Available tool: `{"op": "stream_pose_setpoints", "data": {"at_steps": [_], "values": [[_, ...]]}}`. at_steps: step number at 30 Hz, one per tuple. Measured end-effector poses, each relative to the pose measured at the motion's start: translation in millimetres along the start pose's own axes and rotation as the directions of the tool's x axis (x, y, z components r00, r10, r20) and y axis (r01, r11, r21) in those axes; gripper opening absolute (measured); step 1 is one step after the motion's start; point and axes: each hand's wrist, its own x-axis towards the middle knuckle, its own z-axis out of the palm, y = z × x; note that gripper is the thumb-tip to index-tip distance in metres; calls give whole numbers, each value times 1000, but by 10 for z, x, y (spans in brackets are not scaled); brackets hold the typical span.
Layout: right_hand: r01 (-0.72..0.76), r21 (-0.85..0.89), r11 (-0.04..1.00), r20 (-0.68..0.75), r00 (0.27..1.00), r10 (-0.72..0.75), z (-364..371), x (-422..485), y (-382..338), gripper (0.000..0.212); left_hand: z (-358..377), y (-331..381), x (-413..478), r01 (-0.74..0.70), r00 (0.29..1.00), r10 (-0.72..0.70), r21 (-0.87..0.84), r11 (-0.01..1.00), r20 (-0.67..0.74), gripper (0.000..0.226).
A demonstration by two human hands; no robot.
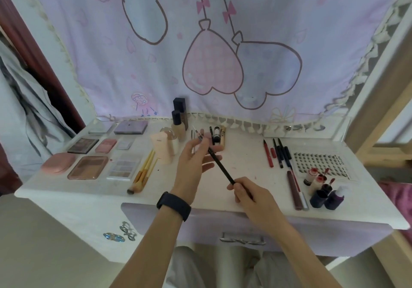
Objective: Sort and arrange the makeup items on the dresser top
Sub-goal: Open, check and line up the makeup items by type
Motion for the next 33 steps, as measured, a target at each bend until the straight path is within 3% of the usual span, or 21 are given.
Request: {"op": "stream_pose_setpoints", "data": {"at_steps": [3, 7, 9, 11, 13, 16, 20, 25, 30, 32, 33], "values": [[-31, 23, 999, 6, 999, 31, -20, 4, 0, 20, 10, 60, 17, -11, 1000, 11, -30, 999, -15, 31], [-26, -96, 995, 52, 998, 31, -4, -10, -25, 15, 49, 52, -40, -20, 998, 19, 14, 1000, 62, 30], [-32, -49, 998, 12, 999, 33, -8, -15, -72, 22, 52, 64, -51, -138, 990, 127, 216, 967, 67, 26], [-77, 97, 992, -62, 995, 83, -62, 15, -136, 48, 35, 53, -84, -310, 951, 263, 499, 809, 165, 22], [-100, 272, 957, -107, 985, 133, -114, 40, -172, 67, 11, 27, -160, -431, 902, 267, 655, 621, 339, 20], [-69, 396, 916, -143, 980, 136, -122, 27, -249, 56, -15, -25, -269, -523, 850, 146, 777, 350, 506, 29], [-52, 381, 923, -240, 959, 153, -90, 0, -318, 56, -3, 9, -368, -609, 789, 257, 763, 216, 558, 39], [-115, 367, 923, -174, 966, 190, -133, -68, -483, 55, -6, 105, -460, -743, 595, 456, 669, -2, 662, 38], [-173, 366, 914, -160, 956, 245, -253, -210, -583, 44, -57, 134, -566, -737, 453, 557, 644, -206, 696, 33], [-136, 340, 930, -159, 967, 200, -273, -297, -615, 45, -48, 131, -630, -760, 436, 570, 624, -180, 696, 34], [-93, 317, 944, -183, 971, 157, -284, -343, -624, 50, -16, 131, -668, -785, 478, 550, 614, -82, 685, 37]]}}
